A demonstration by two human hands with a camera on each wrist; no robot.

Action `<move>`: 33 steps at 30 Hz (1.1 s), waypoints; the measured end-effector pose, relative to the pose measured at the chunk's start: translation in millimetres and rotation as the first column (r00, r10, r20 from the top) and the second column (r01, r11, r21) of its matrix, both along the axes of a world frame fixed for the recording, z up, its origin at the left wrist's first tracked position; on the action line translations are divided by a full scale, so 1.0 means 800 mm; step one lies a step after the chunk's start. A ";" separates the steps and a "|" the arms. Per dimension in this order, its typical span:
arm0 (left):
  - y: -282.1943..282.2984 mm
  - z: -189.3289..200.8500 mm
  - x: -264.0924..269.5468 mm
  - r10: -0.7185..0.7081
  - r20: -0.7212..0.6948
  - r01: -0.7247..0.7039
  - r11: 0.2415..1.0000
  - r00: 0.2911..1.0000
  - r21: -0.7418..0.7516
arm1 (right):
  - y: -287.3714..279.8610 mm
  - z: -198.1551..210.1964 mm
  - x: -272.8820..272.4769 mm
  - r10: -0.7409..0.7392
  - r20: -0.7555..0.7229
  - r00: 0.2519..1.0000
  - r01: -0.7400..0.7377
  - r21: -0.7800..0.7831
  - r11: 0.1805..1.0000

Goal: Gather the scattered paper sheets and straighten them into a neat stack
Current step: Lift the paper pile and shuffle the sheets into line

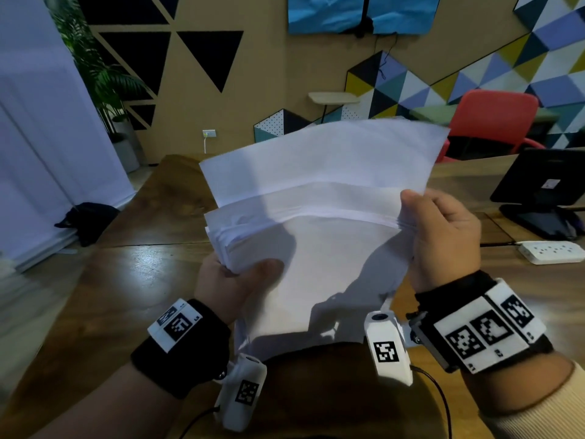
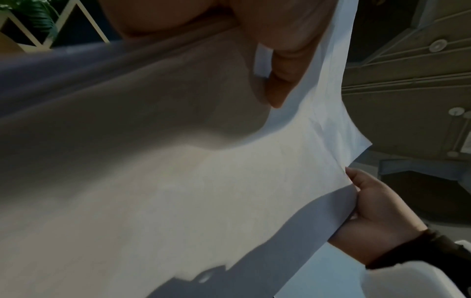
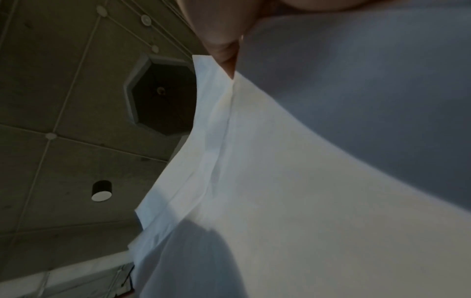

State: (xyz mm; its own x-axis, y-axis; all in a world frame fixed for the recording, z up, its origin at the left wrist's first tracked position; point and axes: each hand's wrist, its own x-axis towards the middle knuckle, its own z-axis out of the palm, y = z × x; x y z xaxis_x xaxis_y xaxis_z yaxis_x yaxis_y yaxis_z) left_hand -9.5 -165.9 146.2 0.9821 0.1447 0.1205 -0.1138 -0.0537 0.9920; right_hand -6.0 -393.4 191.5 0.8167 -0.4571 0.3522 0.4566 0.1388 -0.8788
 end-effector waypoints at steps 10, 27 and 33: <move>0.003 -0.006 0.002 -0.034 -0.009 0.032 0.992 0.999 -0.121 | -0.002 -0.001 -0.004 0.080 0.096 0.992 -0.080 -0.011 0.997; 0.009 -0.009 0.007 -0.092 0.044 0.096 0.987 0.995 -0.127 | -0.005 0.016 0.000 -0.119 -0.016 0.993 0.099 -0.449 0.888; 0.009 -0.009 0.008 -0.114 0.062 0.123 0.976 0.992 -0.179 | -0.008 0.022 -0.001 -0.145 -0.084 0.986 0.106 -0.352 0.930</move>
State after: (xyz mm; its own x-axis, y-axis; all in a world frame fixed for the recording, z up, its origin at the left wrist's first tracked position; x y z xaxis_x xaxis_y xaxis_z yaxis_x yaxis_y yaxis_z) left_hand -2.8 -158.9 139.2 0.9868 0.0516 0.1536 -0.1596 0.1442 0.9766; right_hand -7.1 -399.7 208.8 0.8020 -0.4242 0.4206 0.3517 -0.2336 -0.9065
